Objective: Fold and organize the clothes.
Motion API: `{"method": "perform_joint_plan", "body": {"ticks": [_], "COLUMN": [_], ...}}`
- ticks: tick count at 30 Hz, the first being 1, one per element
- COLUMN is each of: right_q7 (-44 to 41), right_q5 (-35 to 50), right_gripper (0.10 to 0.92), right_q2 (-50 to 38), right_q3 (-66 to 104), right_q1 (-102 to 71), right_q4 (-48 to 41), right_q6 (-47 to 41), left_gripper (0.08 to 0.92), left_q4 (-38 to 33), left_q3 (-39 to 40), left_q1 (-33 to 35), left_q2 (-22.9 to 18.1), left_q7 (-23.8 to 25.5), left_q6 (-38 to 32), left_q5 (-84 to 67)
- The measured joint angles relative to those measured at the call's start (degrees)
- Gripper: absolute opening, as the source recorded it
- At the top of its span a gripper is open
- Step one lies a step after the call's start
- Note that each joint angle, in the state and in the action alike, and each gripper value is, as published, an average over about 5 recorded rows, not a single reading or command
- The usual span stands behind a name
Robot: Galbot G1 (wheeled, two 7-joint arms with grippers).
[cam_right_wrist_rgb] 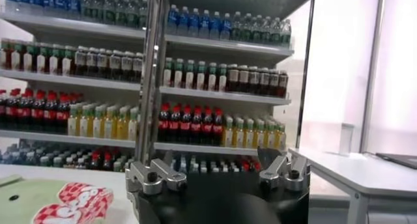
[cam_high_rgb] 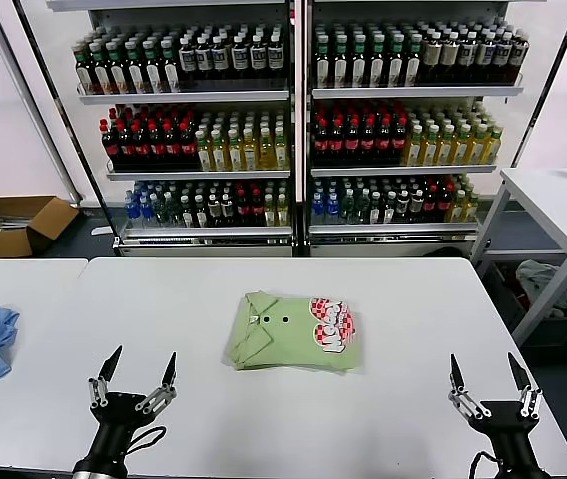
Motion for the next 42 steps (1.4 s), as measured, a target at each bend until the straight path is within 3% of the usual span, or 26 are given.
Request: {"method": "perform_joint_plan", "body": {"ticks": [42], "right_q7": [-1.25], "right_q5": [-0.8], "right_gripper": [0.823], "right_q2": [-1.57], "right_q3": [-2.56], "right_q1": [0.69], "right_q4": [-2.51], "right_q6": [2.52], "left_gripper": [0.823], "left_q4": [1.93], "left_q3": [-1.58], "left_q1": [1.82], "left_q2": [-0.48], "left_q7": [0.44], "left_q6": [-1.87], "left_q5": [-2.34]}}
